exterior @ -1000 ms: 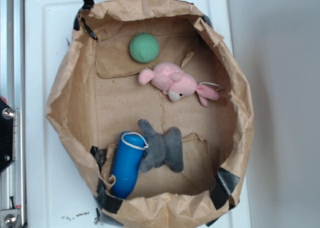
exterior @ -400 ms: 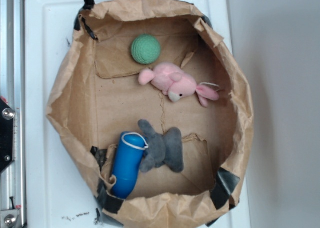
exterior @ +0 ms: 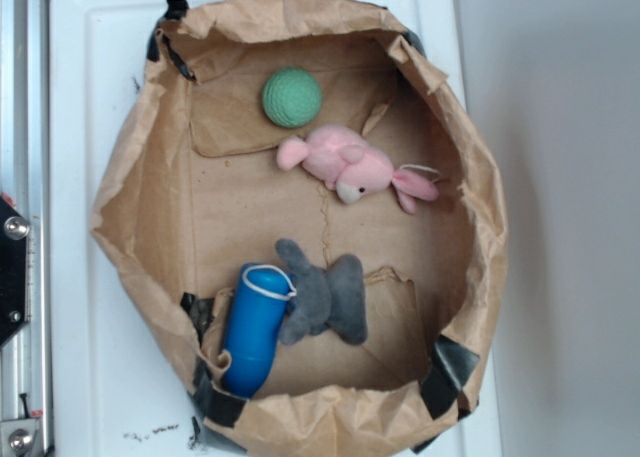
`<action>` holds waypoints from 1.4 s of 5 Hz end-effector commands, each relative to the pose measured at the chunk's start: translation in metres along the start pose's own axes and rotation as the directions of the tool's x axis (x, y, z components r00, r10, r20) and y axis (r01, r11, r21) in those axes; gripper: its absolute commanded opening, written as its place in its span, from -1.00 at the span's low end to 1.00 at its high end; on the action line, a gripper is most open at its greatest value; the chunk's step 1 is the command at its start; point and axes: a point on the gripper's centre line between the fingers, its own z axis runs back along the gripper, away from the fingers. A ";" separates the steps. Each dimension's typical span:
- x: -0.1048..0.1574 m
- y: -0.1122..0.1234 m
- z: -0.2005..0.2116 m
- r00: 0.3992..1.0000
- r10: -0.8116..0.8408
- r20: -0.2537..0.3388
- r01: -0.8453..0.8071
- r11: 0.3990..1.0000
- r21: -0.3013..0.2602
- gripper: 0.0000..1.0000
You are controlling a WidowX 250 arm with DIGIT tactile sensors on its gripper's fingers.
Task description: Grab the green ball.
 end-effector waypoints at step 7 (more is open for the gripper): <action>0.163 0.019 -0.062 0.998 -0.026 -0.062 0.019 0.993 -0.118 1.00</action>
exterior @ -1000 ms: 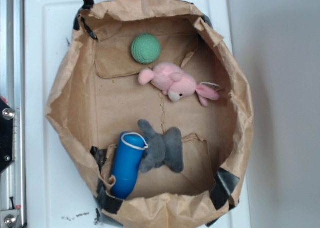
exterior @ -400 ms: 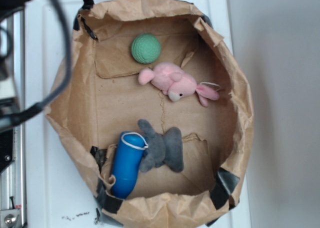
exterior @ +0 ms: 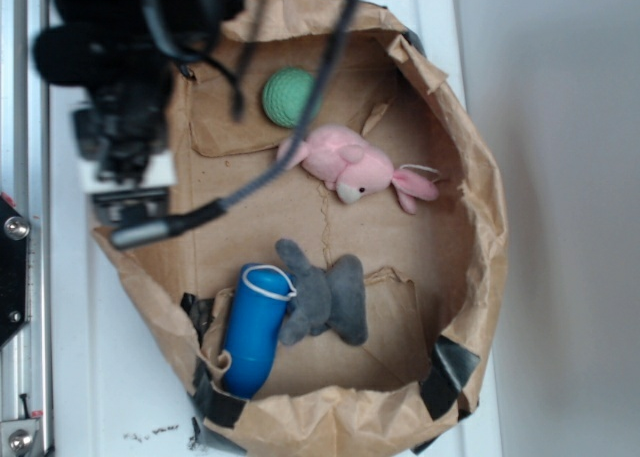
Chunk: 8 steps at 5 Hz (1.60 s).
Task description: Grab the green ball.
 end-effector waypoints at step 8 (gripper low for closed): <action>0.051 -0.029 -0.057 0.943 0.214 0.254 -0.225 0.974 0.012 1.00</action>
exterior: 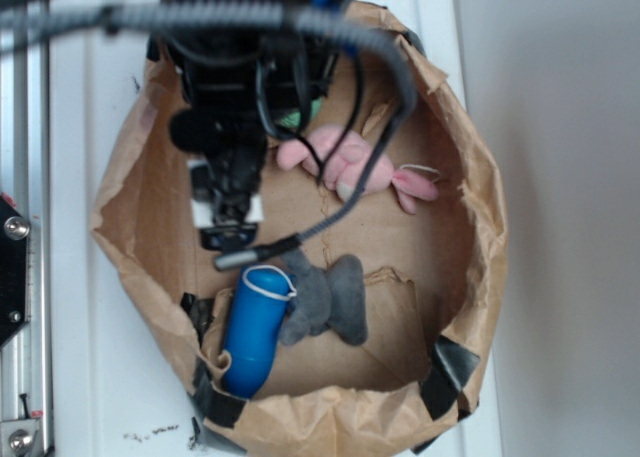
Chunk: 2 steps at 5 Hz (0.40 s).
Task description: Grab the green ball.
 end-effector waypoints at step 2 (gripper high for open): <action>0.037 0.007 0.009 0.786 0.533 0.313 -0.586 0.804 0.103 1.00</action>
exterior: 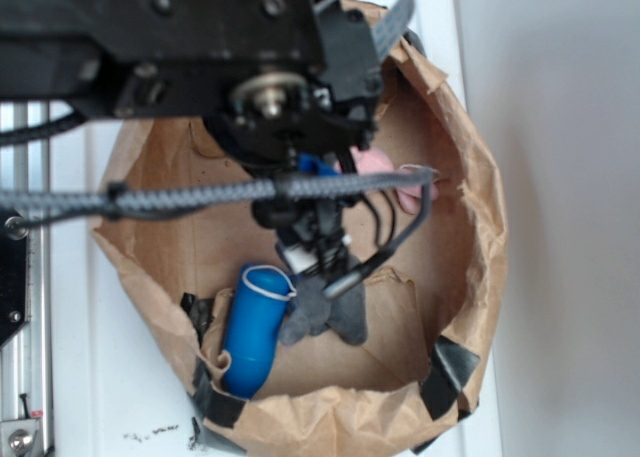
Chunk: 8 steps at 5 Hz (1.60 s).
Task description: Grab the green ball.
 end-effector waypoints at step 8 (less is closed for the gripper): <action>0.035 0.077 -0.032 0.823 0.489 0.288 -0.545 0.823 0.159 1.00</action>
